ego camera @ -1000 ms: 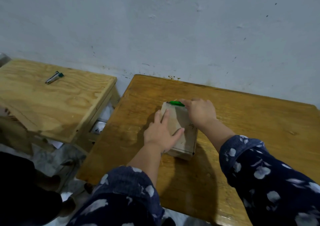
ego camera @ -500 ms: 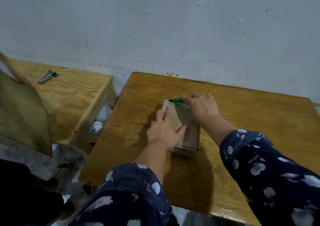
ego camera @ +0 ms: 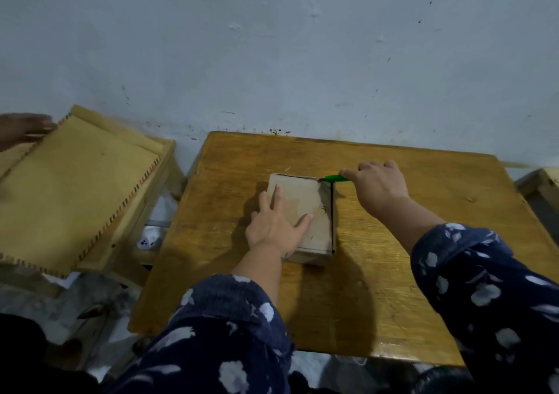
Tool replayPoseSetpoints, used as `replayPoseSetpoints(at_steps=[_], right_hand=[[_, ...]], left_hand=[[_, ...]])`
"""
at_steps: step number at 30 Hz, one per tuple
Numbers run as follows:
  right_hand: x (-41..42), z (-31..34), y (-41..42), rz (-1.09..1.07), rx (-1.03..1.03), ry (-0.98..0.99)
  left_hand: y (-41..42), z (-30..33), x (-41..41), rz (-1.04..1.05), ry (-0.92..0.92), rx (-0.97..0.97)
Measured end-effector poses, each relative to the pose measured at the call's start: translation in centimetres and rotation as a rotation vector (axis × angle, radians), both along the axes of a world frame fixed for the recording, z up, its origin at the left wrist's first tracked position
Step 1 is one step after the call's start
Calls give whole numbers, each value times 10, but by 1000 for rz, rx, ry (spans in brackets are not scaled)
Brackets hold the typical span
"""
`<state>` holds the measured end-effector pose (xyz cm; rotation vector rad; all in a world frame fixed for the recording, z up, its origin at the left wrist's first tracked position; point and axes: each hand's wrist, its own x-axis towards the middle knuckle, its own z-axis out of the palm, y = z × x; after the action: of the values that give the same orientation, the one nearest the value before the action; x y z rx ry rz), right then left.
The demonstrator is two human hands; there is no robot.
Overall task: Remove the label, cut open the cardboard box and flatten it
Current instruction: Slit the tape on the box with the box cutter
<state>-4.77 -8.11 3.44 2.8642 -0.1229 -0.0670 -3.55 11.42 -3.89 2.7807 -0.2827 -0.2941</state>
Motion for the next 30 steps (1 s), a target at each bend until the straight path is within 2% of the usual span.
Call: replayPoseSetpoints(at_steps=[3,7,11,14,17,19,22,24,30], right_hand=[[-8,1,-15,-42,-32,12],[-19,0,-24,-118,91,-54],[-18,-1,-10,-326,492,-64],[-20,-9,4,-385,734,-35],[-27,-12,14,-390,813,-28],[-34,-11,19,-380,793,-32],[-45,-13,27,-346,767,-33],[-54,-13,34,-292,698,-19],[-73,-15,62,3,398,-21]], left_hand=[[-1,1,0,12,10,-4],[-2,2,1,4,6,-1],[-6,0,5,39,24,-40],[-13,4,10,81,124,-210],[-9,13,17,55,234,-484],[5,17,18,-83,181,-467],[31,12,13,-370,7,-169],[42,6,13,-497,-30,-36],[53,6,23,-566,-31,-54]])
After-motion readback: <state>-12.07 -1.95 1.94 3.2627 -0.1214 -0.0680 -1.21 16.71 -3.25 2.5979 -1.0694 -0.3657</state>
